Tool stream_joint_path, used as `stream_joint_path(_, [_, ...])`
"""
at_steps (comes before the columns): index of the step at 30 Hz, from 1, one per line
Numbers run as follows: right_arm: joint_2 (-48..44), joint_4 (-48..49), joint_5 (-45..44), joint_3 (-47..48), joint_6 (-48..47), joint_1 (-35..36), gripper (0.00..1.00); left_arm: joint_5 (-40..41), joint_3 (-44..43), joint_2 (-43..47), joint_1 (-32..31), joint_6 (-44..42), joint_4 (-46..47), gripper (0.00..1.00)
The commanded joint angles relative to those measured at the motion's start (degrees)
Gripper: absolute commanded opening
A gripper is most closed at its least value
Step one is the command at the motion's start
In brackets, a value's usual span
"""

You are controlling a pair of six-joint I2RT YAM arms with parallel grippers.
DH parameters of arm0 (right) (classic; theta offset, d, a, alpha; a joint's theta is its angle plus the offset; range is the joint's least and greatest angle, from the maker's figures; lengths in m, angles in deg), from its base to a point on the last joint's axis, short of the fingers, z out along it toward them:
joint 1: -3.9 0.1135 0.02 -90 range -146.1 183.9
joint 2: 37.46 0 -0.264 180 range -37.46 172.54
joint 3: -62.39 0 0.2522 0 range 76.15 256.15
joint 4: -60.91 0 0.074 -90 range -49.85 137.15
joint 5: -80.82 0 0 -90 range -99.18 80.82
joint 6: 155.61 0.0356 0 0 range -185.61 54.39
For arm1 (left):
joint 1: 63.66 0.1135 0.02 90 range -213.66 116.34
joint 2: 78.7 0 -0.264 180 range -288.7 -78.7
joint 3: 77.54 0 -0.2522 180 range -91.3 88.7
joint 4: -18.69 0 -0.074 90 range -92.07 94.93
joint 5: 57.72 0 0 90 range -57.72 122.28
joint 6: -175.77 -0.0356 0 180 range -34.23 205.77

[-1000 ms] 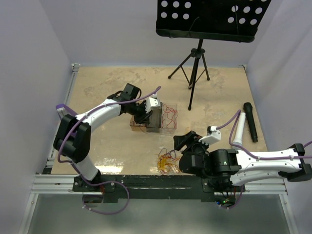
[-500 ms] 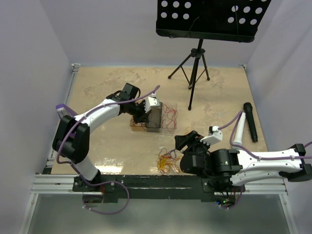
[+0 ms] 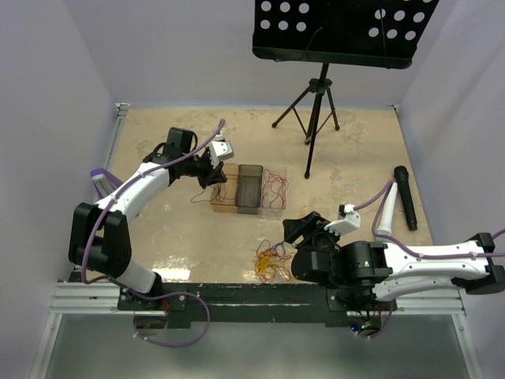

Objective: Untangle the cables
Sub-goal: Place the cable in the bin.

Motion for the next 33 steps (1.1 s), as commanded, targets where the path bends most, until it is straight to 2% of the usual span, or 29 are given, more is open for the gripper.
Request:
stream_joint_path(1, [-0.1, -1.2, -2.8, 1.0, 2.0, 0.0, 0.69, -0.2, 2.7, -0.5, 1.6, 2.4, 5.3, 0.0])
stream_joint_path(4, [-0.1, -1.2, -2.5, 0.8, 2.1, 0.0, 0.69, 1.8, 4.3, -1.3, 3.1, 4.3, 8.1, 0.0])
stream_joint_path(11, [0.2, -0.3, -2.7, 0.4, 2.0, 0.0, 0.69, 13.6, 3.6, -5.0, 3.0, 6.4, 9.2, 0.0])
stream_joint_path(15, [0.6, 0.5, -2.8, 0.1, 1.8, 0.1, 0.69, 19.1, 3.6, -4.9, 1.1, 6.2, 10.3, 0.0])
stream_joint_path(22, [0.7, 1.0, -2.6, 0.0, 1.7, 0.0, 0.69, 28.4, 2.7, -6.6, -6.3, 6.0, 11.5, 0.0])
stream_joint_path(29, [-0.3, 0.8, -2.3, -0.9, 2.2, 0.0, 0.69, 36.0, -0.3, -10.6, -8.0, 5.1, 10.6, 0.0])
stream_joint_path(33, [-0.7, 1.2, -2.3, -1.6, 2.2, 0.0, 0.69, 33.2, 0.3, -10.6, -8.1, 4.3, 11.3, 0.0])
